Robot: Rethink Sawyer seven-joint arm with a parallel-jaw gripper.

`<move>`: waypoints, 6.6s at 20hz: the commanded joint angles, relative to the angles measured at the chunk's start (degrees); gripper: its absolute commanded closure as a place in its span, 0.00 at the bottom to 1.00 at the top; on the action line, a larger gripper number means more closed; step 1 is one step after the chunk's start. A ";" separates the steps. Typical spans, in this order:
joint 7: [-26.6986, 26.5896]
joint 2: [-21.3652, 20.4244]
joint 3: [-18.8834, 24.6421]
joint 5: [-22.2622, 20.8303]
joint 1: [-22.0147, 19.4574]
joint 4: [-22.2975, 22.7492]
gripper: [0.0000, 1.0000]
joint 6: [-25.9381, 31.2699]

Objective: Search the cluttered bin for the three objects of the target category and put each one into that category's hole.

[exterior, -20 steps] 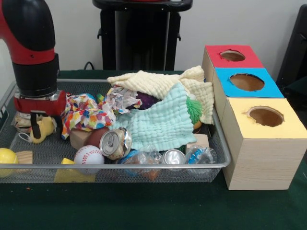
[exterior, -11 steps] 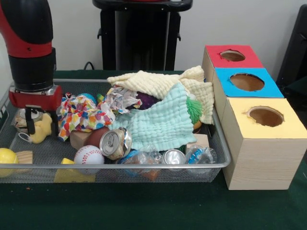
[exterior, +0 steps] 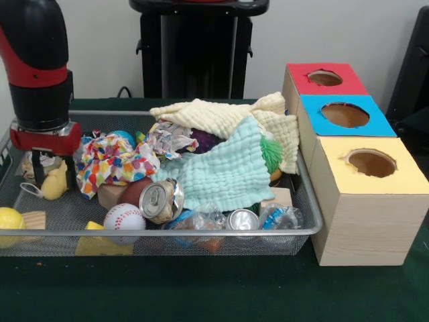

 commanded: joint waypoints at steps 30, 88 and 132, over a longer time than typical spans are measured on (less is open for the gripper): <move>-1.97 -4.74 1.59 -2.09 2.19 -0.45 1.00 1.24; 16.41 -32.49 2.67 38.82 22.63 30.62 1.00 4.56; 24.65 -18.22 12.14 43.33 22.13 49.70 1.00 -17.41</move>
